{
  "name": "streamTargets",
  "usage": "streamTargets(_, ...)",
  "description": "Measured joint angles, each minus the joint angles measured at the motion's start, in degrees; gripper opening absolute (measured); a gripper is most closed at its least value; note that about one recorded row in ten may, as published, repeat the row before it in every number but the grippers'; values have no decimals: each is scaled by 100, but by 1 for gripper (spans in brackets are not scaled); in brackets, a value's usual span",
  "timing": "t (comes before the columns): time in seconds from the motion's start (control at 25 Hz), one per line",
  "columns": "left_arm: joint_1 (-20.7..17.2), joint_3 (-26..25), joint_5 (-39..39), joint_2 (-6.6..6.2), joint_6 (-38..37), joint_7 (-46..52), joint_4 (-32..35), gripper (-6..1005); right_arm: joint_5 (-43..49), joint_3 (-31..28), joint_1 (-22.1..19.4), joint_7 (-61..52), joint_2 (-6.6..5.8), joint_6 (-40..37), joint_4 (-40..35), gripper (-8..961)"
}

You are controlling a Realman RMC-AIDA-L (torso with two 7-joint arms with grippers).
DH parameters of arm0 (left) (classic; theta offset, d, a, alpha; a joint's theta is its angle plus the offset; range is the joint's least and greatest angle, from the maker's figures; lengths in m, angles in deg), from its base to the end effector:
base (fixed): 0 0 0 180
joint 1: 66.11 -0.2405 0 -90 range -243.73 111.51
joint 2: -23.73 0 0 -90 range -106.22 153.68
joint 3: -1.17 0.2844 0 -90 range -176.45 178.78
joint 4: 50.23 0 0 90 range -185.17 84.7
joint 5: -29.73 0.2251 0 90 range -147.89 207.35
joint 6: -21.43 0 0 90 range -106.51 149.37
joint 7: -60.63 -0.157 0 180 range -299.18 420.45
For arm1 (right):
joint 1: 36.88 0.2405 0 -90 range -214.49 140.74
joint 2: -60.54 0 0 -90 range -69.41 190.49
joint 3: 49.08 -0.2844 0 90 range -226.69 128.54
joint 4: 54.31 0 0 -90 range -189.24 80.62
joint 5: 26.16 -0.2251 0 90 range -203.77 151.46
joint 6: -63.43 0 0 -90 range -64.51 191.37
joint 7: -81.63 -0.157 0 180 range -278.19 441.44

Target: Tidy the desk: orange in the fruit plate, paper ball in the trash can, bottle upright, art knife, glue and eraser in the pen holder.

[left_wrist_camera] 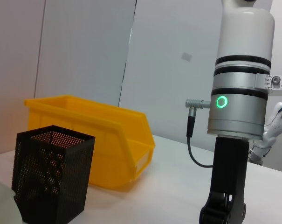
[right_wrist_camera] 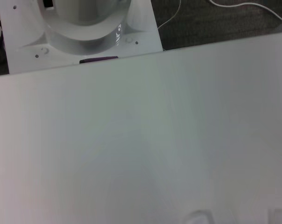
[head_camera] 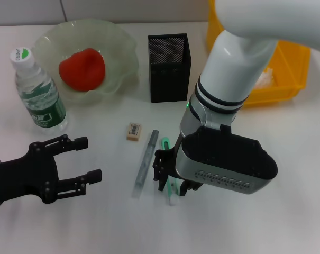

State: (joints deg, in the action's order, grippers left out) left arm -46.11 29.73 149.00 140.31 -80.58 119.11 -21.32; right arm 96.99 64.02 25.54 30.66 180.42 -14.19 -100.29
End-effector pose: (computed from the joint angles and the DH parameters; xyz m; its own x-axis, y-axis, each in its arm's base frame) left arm -0.3495 0.2663 -0.0142 0.7686 0.2502 0.5887 0.4071 -0.9013 -0.1484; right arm 0.1122 0.3599 -0.1667 0.2274 0.9738 -0.0047 0.8224 -0.1894 0.5364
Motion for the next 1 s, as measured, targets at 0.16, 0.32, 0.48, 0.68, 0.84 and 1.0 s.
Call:
streamTargets(0.16, -20, 0, 0, 17, 3, -40, 0, 813, -18, 61, 4, 13, 1, 77, 10, 395)
streamTargets(0.32, -23, 0, 0, 21, 6, -44, 0, 813, -25, 70, 19, 14, 0, 82, 10, 375)
streamTargets(0.48, -13, 0, 0, 22, 7, -45, 0, 813, -37, 72, 26, 16, 0, 81, 40, 355)
streamTargets(0.68, -8, 0, 0, 19, 6, -53, 0, 813, -144, 120, 156, 17, 0, 82, 250, 311)
streamTargets(0.84, -6, 0, 0, 18, 6, -56, 0, 812, -246, 209, 187, 17, 0, 101, 292, 288)
streamTargets(1.0, -9, 0, 0, 20, 7, -57, 0, 812, -264, 214, 194, 63, 0, 148, 330, 286)
